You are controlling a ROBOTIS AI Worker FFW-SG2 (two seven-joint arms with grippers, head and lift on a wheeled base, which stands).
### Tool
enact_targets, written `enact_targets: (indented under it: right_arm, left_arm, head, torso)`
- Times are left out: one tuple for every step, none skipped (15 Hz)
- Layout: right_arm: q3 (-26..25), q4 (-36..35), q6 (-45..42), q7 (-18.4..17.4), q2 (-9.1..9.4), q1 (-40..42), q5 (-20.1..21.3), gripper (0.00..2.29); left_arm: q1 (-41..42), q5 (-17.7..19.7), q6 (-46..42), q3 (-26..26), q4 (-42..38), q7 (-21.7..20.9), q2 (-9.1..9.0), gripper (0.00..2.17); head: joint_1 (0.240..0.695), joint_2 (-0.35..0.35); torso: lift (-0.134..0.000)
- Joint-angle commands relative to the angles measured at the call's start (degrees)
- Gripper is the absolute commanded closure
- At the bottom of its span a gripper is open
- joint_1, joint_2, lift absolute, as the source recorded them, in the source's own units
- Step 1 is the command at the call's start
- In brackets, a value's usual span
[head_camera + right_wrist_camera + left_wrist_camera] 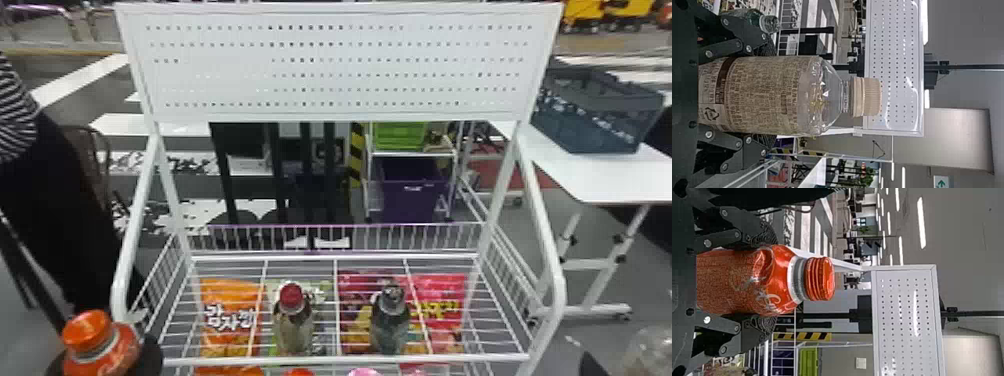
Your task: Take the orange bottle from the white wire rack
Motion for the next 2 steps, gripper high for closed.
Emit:
enact_targets:
  right_arm:
    - [-0.01, 0.16, -0.16, -0.02, 0.05, 0.00, -0.19, 1.10]
    - [-0.01, 0.25, -0.16, -0.02, 0.05, -0.09, -0.19, 1.10]
  left_arm:
    - [-0.03, 0.30, 0.00, 0.33, 0.15, -0.32, 0.00, 1.90]
    - [-0.12, 0.38, 0.00, 0.42, 0.24, -0.41, 0.00, 1.90]
  head:
    - [0.499, 0.000]
    - [0.499, 0.000]
  torso:
    - [0.000]
    - [0.000]
